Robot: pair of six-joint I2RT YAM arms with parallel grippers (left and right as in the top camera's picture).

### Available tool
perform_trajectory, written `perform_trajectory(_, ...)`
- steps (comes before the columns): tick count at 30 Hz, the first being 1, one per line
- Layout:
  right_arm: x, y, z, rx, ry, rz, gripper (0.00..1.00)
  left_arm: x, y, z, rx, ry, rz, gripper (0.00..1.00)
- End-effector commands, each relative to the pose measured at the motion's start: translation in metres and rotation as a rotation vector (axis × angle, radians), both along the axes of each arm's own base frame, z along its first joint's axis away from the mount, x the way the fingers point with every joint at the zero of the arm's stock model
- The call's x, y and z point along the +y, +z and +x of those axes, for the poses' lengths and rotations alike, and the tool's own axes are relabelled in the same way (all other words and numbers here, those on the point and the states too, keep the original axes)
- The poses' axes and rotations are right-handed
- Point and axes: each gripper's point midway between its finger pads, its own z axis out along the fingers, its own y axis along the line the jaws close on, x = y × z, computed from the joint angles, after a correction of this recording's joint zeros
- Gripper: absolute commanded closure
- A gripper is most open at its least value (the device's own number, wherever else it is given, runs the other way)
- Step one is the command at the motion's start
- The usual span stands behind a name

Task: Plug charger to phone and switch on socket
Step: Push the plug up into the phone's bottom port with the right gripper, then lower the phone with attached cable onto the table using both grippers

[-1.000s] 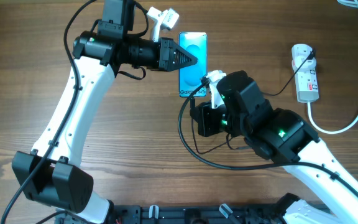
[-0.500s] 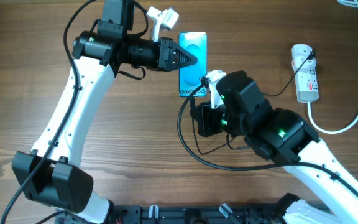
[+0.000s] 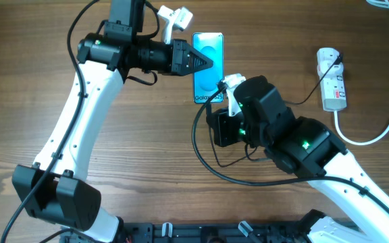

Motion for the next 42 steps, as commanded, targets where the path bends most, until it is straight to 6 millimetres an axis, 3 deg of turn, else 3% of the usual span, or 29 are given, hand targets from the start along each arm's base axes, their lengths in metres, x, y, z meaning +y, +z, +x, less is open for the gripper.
perform_trajectory(1, -0.012, 0.045, 0.04, -0.222, -0.1, -0.01, 0.96, -0.006, 0.007, -0.018, 0.02, -0.051, -0.023, 0.96)
perform_trajectory(11, -0.013, 0.047, 0.042, -0.238, -0.107, -0.017, 0.88, -0.006, 0.006, -0.018, 0.023, -0.047, -0.016, 0.96)
perform_trajectory(16, -0.012, 0.04, 0.035, -0.199, -0.085, -0.024, 0.74, -0.002, 0.0, -0.012, 0.013, -0.016, 0.021, 0.96)
perform_trajectory(17, -0.009, 0.038, 0.03, -0.18, -0.06, -0.012, 0.68, 0.0, -0.003, -0.01, 0.011, -0.001, 0.037, 0.96)
perform_trajectory(18, -0.006, 0.037, 0.025, -0.158, -0.035, 0.001, 0.51, 0.004, -0.008, -0.004, 0.006, 0.032, 0.075, 0.96)
perform_trajectory(21, -0.006, 0.032, 0.02, -0.101, -0.053, 0.015, 0.24, 0.015, -0.023, 0.009, 0.022, 0.126, 0.171, 0.96)
perform_trajectory(22, -0.008, 0.028, 0.017, -0.082, -0.057, 0.007, 0.0, 0.023, -0.034, 0.014, 0.027, 0.176, 0.242, 0.96)
perform_trajectory(29, -0.014, 0.018, 0.01, -0.041, -0.055, -0.03, 0.0, 0.036, -0.08, 0.011, 0.161, 0.197, 0.381, 0.96)
perform_trajectory(33, -0.018, 0.008, 0.004, -0.006, -0.051, -0.065, 0.0, 0.031, -0.121, 0.012, 0.278, 0.165, 0.429, 0.96)
perform_trajectory(42, -0.016, -0.032, 0.007, 0.114, -0.055, -0.158, 0.0, 0.01, -0.183, 0.011, 0.375, 0.076, 0.471, 0.96)
